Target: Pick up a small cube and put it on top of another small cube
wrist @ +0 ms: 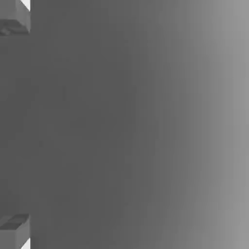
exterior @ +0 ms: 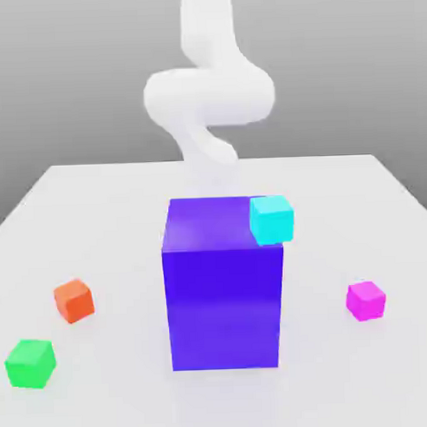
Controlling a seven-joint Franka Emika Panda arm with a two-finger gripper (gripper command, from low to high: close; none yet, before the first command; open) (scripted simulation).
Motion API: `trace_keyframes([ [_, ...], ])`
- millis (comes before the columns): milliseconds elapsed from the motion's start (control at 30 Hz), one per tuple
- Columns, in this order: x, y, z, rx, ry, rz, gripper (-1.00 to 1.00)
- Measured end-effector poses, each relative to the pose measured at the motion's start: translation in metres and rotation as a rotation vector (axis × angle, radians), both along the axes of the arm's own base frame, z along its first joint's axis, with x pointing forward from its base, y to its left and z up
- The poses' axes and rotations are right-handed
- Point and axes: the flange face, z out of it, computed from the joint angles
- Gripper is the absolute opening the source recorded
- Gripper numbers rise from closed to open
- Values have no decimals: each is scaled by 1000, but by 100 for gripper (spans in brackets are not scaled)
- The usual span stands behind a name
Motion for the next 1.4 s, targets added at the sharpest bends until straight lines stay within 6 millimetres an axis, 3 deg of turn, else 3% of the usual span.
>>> trace_keyframes([
  [167, 37, 64, -97, -112, 126, 304, 0],
  [367, 35, 143, -215, -253, 251, 667, 0],
  [467, 17, 178, -274, -329, 306, 852, 0],
  [600, -20, 215, -348, -434, 373, 1099, 0],
  [833, -115, 248, -461, -638, 470, 1553, 0],
  [1067, -121, 243, -529, -657, 488, 1591, 0],
  [1100, -122, 242, -537, -656, 488, 1591, -100],
  [1300, -122, 242, -540, -656, 491, 1591, -100],
  [1400, -121, 243, -523, -658, 489, 1591, -100],
])
